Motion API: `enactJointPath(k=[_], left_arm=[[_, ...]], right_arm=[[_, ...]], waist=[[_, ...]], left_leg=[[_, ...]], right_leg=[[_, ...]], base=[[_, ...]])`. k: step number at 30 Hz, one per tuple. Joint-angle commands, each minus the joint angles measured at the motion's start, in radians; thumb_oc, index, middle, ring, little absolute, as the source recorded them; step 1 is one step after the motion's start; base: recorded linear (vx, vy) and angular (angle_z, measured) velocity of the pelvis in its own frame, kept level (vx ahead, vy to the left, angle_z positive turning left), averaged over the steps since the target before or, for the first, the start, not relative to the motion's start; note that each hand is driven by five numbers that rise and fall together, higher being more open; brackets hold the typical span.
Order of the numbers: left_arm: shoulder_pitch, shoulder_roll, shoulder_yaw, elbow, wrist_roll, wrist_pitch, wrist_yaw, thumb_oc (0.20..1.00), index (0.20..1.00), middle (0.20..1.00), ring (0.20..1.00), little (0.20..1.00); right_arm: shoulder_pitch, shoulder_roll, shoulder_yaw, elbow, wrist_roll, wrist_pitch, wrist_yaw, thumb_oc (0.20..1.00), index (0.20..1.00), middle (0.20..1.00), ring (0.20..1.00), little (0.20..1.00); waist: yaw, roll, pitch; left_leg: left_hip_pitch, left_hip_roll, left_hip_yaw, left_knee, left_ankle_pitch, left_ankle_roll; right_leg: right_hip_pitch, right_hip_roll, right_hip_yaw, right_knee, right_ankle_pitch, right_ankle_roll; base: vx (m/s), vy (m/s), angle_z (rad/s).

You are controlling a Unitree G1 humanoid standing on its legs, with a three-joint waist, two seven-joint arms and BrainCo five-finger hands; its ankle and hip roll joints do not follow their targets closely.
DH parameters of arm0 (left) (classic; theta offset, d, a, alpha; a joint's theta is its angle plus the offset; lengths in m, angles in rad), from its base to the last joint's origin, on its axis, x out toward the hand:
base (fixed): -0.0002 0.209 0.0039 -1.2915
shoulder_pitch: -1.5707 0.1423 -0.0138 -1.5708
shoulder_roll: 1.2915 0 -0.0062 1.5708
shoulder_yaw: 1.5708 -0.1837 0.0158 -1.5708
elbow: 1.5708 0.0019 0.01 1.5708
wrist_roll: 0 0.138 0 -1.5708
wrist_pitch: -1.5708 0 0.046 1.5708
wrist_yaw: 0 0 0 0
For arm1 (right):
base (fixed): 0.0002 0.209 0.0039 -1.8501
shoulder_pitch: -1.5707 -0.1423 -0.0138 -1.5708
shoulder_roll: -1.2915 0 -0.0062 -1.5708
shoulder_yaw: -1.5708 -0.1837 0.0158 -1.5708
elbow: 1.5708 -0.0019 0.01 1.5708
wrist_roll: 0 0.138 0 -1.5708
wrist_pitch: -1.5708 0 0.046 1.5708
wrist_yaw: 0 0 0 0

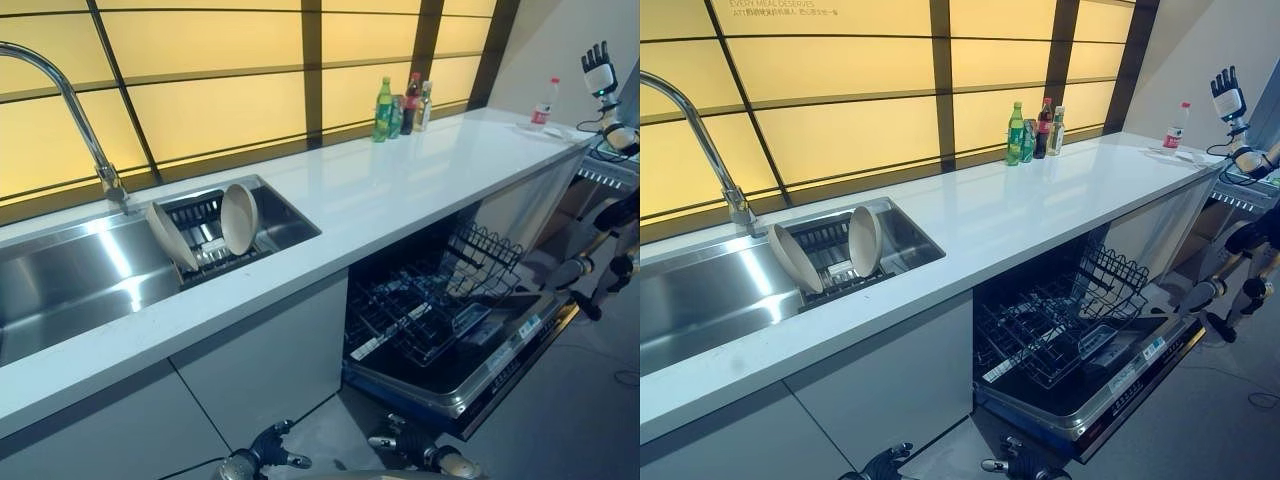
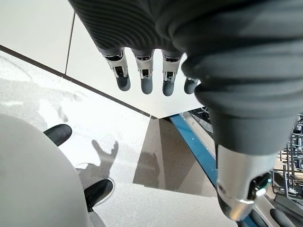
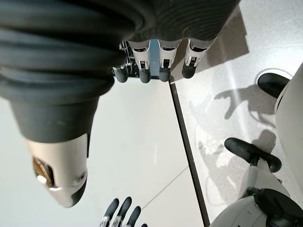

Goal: Pick up plates and place into dishwasher.

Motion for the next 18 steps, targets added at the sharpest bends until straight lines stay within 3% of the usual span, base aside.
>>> enactJointPath(k=[1,6,9,12,15,18], left_arm=[[-0.110,-0.007,-0.020,-0.018,0.031,-0.045,0.026,1.000,1.000,1.000,1.000,1.000],[-0.123,0.039,-0.048,-0.132,0.199,-0.184,0.149,1.000,1.000,1.000,1.000,1.000],[-0.140,0.112,-0.072,-0.298,0.259,-0.211,0.142,1.000,1.000,1.000,1.000,1.000],[-0.155,0.208,-0.063,-0.494,0.178,-0.262,-0.026,1.000,1.000,1.000,1.000,1.000],[-0.150,0.293,-0.046,-0.646,0.075,-0.297,-0.133,1.000,1.000,1.000,1.000,1.000],[-0.162,0.373,0.036,-0.843,-0.086,-0.326,-0.271,1.000,1.000,1.000,1.000,1.000]], right_arm=[[-0.120,0.026,-0.031,-0.036,0.049,-0.054,0.013,1.000,1.000,1.000,1.000,1.000],[-0.116,0.012,-0.033,-0.064,0.078,-0.032,0.009,1.000,1.000,1.000,1.000,1.000],[-0.111,-0.015,-0.036,-0.103,0.096,-0.001,0.016,1.000,1.000,1.000,1.000,1.000],[-0.104,-0.048,-0.046,-0.143,0.098,0.015,0.026,1.000,1.000,1.000,1.000,1.000],[-0.085,-0.063,-0.058,-0.184,0.098,0.029,0.035,1.000,1.000,1.000,1.000,1.000],[-0.061,-0.066,-0.069,-0.221,0.089,0.029,0.037,1.000,1.000,1.000,1.000,1.000]], waist=[[0.019,0.001,0.117],[0.019,0.004,0.122],[0.020,0.011,0.129],[0.020,0.026,0.137],[0.018,0.038,0.136],[0.020,0.046,0.130]], left_leg=[[0.041,-0.057,0.016,0.009,-0.093,0.043],[0.039,-0.056,0.015,0.009,-0.092,0.037],[0.034,-0.055,0.014,0.009,-0.089,0.034],[0.031,-0.056,0.016,0.009,-0.086,0.032],[0.030,-0.058,0.018,0.009,-0.085,0.032],[0.028,-0.061,0.016,0.009,-0.086,0.031]], right_leg=[[0.013,-0.074,0.039,0.042,-0.058,0.094],[0.014,-0.076,0.035,0.037,-0.054,0.095],[0.009,-0.077,0.032,0.037,-0.052,0.095],[0.009,-0.082,0.027,0.035,-0.050,0.094],[0.009,-0.086,0.025,0.035,-0.050,0.096],[0.014,-0.092,0.019,0.028,-0.049,0.098]], base=[[0.00,0.000,0.00],[0.00,0.000,0.00],[-0.04,0.026,0.03],[-0.04,0.065,0.01],[-0.01,0.067,0.01],[0.00,0.050,0.03]])
